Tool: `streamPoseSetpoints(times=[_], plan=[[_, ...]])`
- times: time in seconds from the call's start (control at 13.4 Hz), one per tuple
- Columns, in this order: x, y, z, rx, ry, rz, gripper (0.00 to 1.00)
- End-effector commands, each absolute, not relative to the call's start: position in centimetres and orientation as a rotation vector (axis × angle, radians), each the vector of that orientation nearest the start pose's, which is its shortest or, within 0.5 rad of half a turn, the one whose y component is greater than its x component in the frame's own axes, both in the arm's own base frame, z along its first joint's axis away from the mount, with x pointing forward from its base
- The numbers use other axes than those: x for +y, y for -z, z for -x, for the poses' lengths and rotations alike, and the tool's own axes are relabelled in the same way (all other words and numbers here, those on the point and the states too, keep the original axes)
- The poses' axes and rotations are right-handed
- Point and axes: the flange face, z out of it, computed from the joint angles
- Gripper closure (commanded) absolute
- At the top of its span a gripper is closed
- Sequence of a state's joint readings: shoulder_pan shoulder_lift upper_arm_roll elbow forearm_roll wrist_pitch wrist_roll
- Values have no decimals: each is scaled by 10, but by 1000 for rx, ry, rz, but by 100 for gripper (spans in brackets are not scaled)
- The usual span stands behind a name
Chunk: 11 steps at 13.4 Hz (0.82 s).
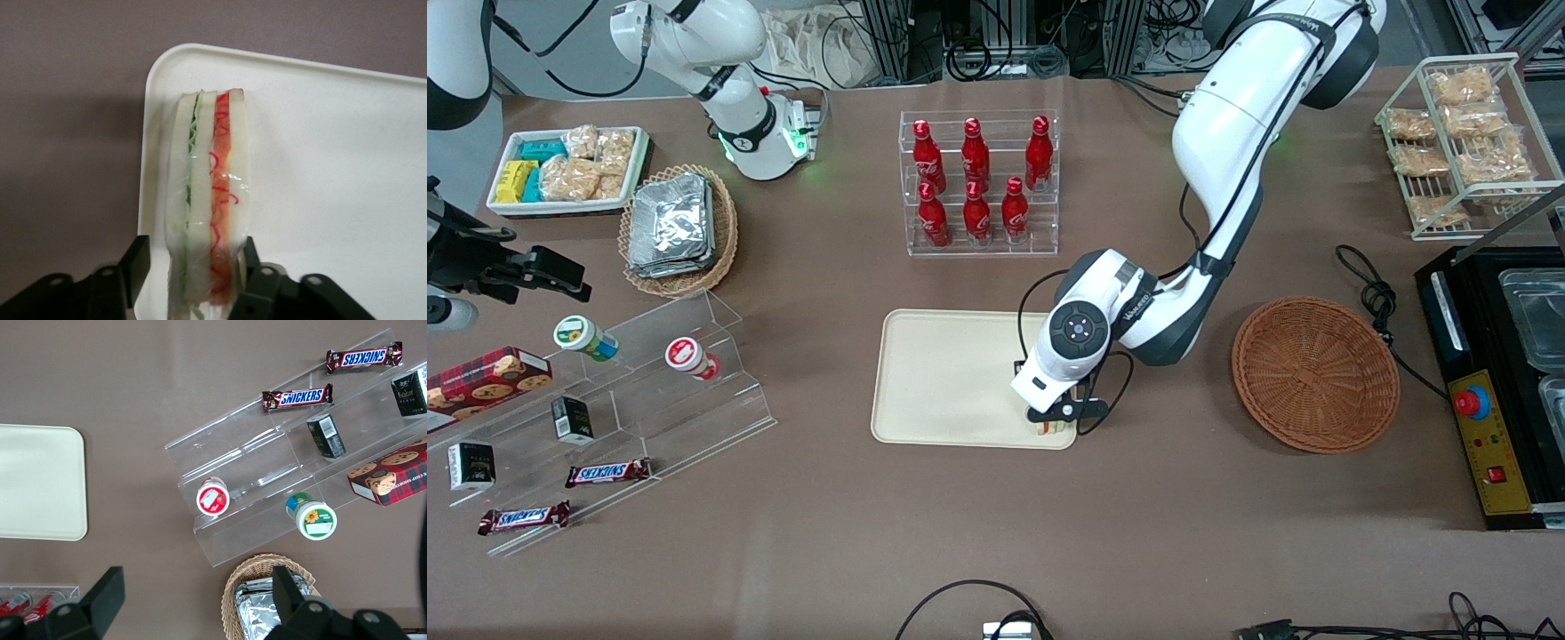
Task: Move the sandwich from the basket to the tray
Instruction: 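Open the left gripper to release the sandwich on the tray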
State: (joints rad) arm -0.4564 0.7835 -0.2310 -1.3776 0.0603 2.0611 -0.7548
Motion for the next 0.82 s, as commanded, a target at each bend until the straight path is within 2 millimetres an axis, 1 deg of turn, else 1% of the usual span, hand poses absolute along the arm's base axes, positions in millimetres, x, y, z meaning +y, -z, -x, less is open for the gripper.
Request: streamPoseSetpoints(times=[0.0,0.15,0.22,0.3,0.37,0.6,0.74], plan=[[-418,-293,-581,-210,-255,3118,0],[-396,-327,-579,-206,-279,3055,0],[-373,-342,-582,-240,-270,3050,0],[-346,-350,-580,-270,-266,3041,0],[-331,-364,-573,-258,-235,3047,0],[-267,-393,-556,-276,-186,3041,0],[-231,-415,-546,-245,-163,3042,0]])
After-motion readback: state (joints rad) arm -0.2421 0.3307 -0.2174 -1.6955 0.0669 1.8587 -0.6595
